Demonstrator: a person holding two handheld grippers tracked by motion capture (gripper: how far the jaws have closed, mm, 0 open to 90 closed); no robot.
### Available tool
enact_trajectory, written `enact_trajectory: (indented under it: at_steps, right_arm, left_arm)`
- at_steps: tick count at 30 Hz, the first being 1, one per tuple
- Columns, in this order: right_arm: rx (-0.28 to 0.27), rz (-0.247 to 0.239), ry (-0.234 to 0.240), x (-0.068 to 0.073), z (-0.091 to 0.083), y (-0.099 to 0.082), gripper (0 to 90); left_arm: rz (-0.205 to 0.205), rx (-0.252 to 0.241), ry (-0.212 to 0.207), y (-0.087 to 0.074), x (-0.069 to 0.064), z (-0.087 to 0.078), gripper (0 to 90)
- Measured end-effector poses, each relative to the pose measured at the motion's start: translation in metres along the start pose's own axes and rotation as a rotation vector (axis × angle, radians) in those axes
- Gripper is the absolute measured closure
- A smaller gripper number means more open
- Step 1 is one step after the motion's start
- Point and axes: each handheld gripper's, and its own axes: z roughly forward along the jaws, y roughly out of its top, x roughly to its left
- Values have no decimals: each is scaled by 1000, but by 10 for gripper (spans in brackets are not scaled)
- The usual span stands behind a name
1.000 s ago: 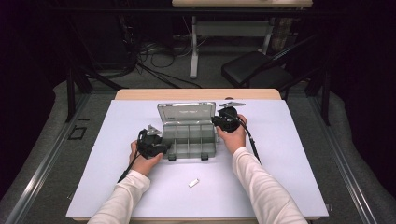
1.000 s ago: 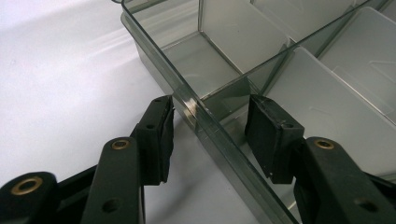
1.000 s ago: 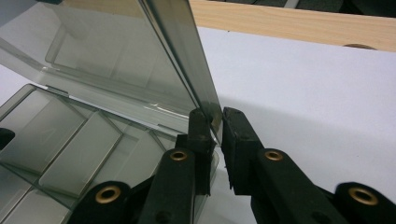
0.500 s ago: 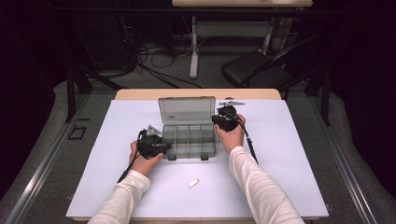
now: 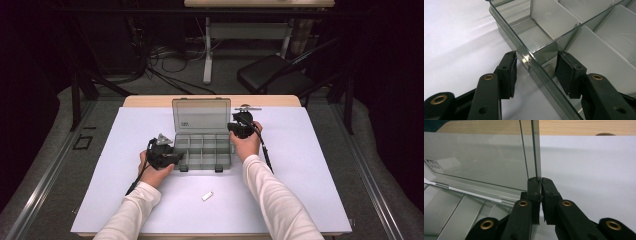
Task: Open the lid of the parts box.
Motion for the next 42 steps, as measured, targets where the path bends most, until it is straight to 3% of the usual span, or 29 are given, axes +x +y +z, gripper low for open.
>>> enact_trajectory:
  at_steps: [21, 42]
  right_arm:
    - [40, 53, -33, 0, 13, 6, 875]
    - [61, 58, -45, 0, 22, 9, 879]
  left_arm:
    - [-4, 2, -5, 0, 0, 0, 516]
    - [-20, 1, 7, 0, -2, 0, 517]
